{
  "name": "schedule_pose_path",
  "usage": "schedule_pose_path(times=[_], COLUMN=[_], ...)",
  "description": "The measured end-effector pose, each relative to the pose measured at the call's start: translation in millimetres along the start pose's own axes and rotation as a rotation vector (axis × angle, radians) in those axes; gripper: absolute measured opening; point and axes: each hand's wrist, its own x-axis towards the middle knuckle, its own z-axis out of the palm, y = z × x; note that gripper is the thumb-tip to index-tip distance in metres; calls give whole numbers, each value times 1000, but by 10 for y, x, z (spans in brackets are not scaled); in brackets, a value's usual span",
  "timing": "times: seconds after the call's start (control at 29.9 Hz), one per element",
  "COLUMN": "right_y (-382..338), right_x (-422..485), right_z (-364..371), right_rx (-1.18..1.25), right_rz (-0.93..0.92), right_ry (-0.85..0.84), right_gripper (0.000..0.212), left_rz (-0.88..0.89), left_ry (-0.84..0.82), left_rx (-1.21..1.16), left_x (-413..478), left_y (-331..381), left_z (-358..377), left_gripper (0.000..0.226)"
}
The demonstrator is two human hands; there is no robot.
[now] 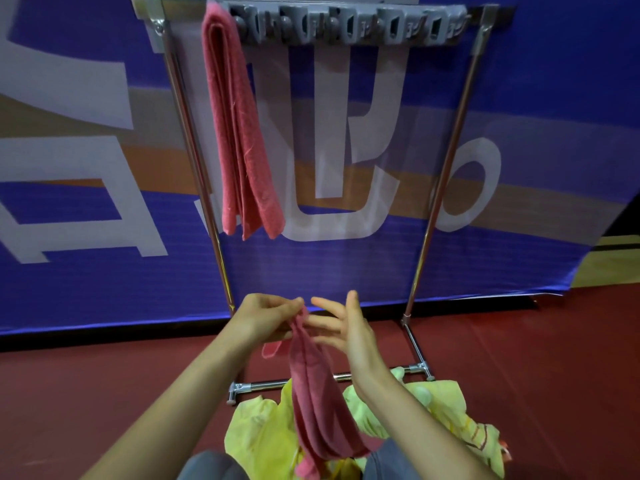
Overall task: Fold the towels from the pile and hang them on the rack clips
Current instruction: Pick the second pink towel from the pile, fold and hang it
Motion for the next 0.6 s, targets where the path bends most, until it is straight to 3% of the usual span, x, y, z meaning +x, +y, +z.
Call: schedule_pose_path(times=[0.17, 0.27, 0.44, 0.6], right_y=[40, 76, 22, -57], right_x=[-28, -30, 79, 125], right_z=[-13, -43, -143, -227], right_rx=[31, 28, -184, -429], right_rz=[15, 1, -21, -90], right_ry=[-71, -144, -239, -314], right_gripper=[60, 54, 54, 44], left_rz=[68, 109, 233, 320], left_ry=[-83, -175, -291, -373], left_rx=[157, 243, 486, 562], left_x=[-46, -78, -137, -180], left_y=[8, 4, 21, 117], left_z=[-76, -156, -203, -250], left_gripper=[9, 22, 24, 23])
